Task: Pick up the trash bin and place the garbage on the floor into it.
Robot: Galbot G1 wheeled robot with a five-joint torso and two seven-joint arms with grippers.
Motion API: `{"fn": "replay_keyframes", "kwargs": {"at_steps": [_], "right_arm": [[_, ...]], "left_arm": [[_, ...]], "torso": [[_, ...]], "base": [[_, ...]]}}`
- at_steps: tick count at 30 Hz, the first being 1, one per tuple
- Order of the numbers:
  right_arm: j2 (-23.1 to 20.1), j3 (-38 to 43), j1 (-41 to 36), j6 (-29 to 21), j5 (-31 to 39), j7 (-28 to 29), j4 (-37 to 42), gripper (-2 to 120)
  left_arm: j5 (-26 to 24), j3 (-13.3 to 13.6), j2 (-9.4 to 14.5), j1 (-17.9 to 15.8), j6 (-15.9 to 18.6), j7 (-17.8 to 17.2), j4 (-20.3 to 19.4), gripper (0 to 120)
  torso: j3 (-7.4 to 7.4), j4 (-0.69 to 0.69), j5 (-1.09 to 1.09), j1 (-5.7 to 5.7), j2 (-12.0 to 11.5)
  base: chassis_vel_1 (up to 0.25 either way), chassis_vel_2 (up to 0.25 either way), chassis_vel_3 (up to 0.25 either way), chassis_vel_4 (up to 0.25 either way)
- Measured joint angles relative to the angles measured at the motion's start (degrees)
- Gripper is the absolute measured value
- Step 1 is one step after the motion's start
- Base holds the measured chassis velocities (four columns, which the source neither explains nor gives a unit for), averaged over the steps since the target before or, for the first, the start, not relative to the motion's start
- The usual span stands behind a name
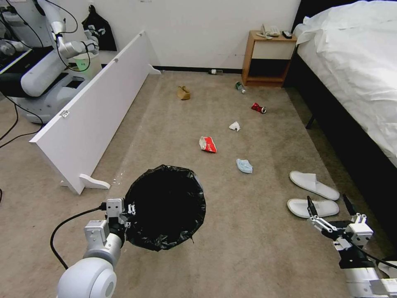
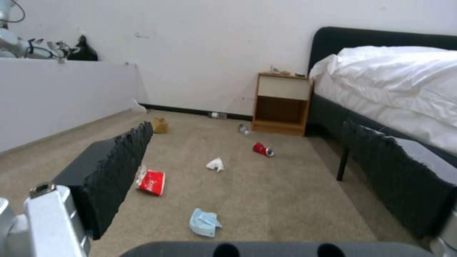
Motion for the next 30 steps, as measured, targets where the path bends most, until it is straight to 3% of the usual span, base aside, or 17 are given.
{"fn": "replay_keyframes", "kwargs": {"at_steps": [8,18,30], "right_arm": [[-0.1,0.1,0.0,0.0,0.4,0.1,0.1,100],[-0.2,0.1,0.0,-0.5,0.4,1.1,0.3,100],[-0.6,0.2,0.2,0.0,0.5,1.7,-0.1,100]], "left_arm": [[0.1,0.0,0.0,0.0,0.0,0.1,0.0,2],[0.1,-0.2,-0.1,0.0,0.0,0.3,-0.1,2],[0.3,-0.3,-0.6,0.1,-0.1,0.2,0.1,2]], "torso": [[0.0,0.0,-0.01,0.0,0.0],[0.03,0.0,0.02,0.01,0.0],[-0.01,0.0,0.0,0.0,0.0]], "base": [[-0.121,0.018,0.145,-0.016],[-0.316,0.092,0.309,-0.101],[-0.009,0.037,0.012,-0.03]]}}
